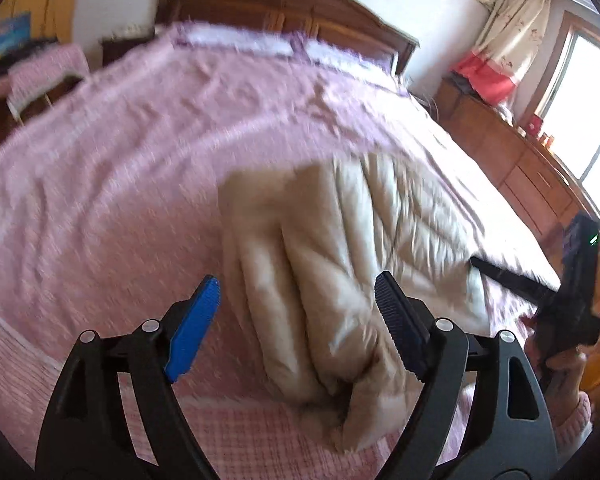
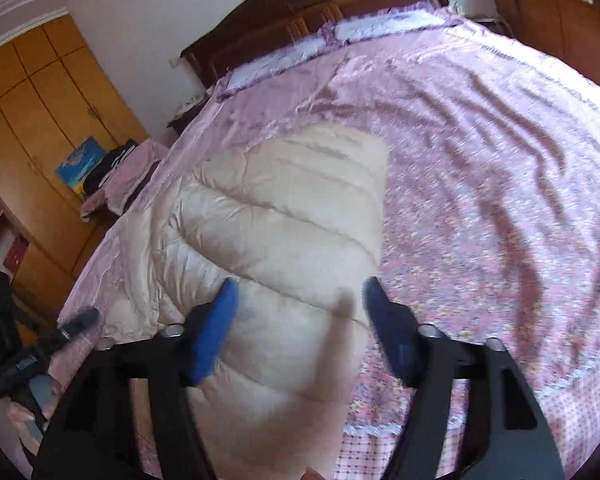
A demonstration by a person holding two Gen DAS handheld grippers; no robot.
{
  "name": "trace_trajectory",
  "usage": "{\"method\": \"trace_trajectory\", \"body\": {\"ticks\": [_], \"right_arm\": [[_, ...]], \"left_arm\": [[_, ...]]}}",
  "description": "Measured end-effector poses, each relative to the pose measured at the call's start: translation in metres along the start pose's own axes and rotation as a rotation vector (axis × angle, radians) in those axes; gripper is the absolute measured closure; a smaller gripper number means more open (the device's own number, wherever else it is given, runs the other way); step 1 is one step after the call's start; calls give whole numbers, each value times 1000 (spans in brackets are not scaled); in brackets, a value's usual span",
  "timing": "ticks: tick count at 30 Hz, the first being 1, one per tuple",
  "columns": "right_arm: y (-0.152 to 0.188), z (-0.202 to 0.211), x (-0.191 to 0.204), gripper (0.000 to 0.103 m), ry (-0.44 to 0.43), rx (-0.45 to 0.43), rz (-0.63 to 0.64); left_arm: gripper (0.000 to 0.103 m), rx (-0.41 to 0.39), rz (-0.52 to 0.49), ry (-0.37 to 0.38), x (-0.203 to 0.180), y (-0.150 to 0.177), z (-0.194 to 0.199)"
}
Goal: Fold large clothes
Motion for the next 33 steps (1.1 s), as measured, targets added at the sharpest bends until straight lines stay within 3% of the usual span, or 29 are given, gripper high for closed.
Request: {"method": "trace_trajectory", "body": {"ticks": [2,7,9,15,21,23,25,28,31,33], "right_arm": [[5,-16,14,43,7,32,50],[2,-46,53,43,9,64,176],[4,-56,60,43,7,81,197],[11,-88,76,42,9,138,246],[14,-87,83,37,28,119,270],[14,-74,82,28,4,97,250],[14,-62,83,17,15,90,255],[19,-37,86,16,32,73,270],[24,-16,84,14,62,72,262],[30,0,84,5,71,64,240]], "left_arm": [[24,-2,-25,6,-8,-11,-5],[58,84,-28,20,-14,-14,-48],[62,111,-4,-35,2,-11,-75],[60,141,49,-74,37,5,-100],[60,149,78,-65,38,11,-95],[54,146,80,-47,33,13,-82],[33,134,83,-42,29,15,-66],[13,81,48,-72,22,17,-41],[7,62,-4,-115,15,26,-22],[7,67,-21,-143,12,35,-13]]}}
Point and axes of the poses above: each gripper's, at about its wrist camera, not at the fingertips, and z roughly against the way its jaws point, x to its left, y to its underside, the point moved 9 cm from there along -z, roughly the way its jaws point, and after that the axes turned 10 degrees about z, right-handed, at the moved point
